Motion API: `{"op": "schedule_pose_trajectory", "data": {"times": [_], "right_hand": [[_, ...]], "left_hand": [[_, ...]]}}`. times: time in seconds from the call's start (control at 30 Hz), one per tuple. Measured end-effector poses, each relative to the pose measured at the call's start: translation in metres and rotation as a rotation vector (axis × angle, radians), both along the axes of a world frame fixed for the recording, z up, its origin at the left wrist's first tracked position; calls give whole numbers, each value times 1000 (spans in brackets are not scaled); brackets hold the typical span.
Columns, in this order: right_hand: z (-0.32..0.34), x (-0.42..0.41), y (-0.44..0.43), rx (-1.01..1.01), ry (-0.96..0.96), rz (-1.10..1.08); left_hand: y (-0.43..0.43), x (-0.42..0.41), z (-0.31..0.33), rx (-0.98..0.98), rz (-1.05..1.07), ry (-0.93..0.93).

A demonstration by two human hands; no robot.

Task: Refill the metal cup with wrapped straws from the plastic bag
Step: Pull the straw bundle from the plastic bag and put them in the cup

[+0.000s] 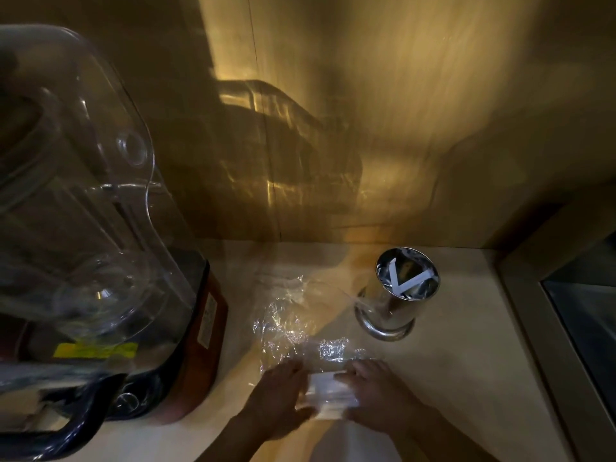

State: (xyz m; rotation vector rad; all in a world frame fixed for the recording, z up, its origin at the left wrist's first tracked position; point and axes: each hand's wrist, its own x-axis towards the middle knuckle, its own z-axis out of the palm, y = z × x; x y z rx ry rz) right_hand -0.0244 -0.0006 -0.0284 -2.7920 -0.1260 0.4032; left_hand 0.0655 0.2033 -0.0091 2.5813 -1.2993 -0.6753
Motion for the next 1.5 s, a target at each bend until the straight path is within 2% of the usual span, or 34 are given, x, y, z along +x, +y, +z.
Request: {"op": "schedule_pose_trajectory", "data": {"times": [0.07,0.2,0.23,0.33,0.47,0.57,0.7,0.87,0.9,1.0,1.1,1.17,1.23,1.3,1.43,1.5], "right_hand": [[0,4,-1,-4,57,-17],[0,12,5,-21,158,-98],[2,14,7,-27,133,-89],[10,17,9,-136,-128,-37],[15,15,13,-53,-305,-15],[10,1,12,-67,-290,55],[7,-19,11,-54,-160,169],[19,-2,18,51,-47,40],[25,4,17,57,-104,-2],[45,22,13,67,-403,-81],[67,45,15,11,-650,-162],[81,60,17,-10,-754,-275],[90,70,21,-69,-802,-328],[96,81,22,-129,-739,-387],[105,96,13,-210,-416,-451],[112,96,9,-204,-398,-399]], "left_hand": [[-2,2,1,9,35,-17],[-13,5,2,150,32,-33],[-15,5,1,154,21,-75],[-18,4,6,63,114,-210],[-19,2,13,-51,217,-403],[-5,-7,2,-62,145,-370],[14,-23,-1,-95,97,-278],[14,-18,-8,-67,141,-202],[14,-17,-10,-67,155,-207],[20,-18,-19,-11,139,-48],[27,-20,-31,-82,136,-170],[28,-22,-33,-46,162,-53],[30,-24,-37,-39,164,-33],[31,-25,-34,-47,167,-47],[30,-27,-24,-132,139,-208],[29,-22,-15,-157,95,-191]]}}
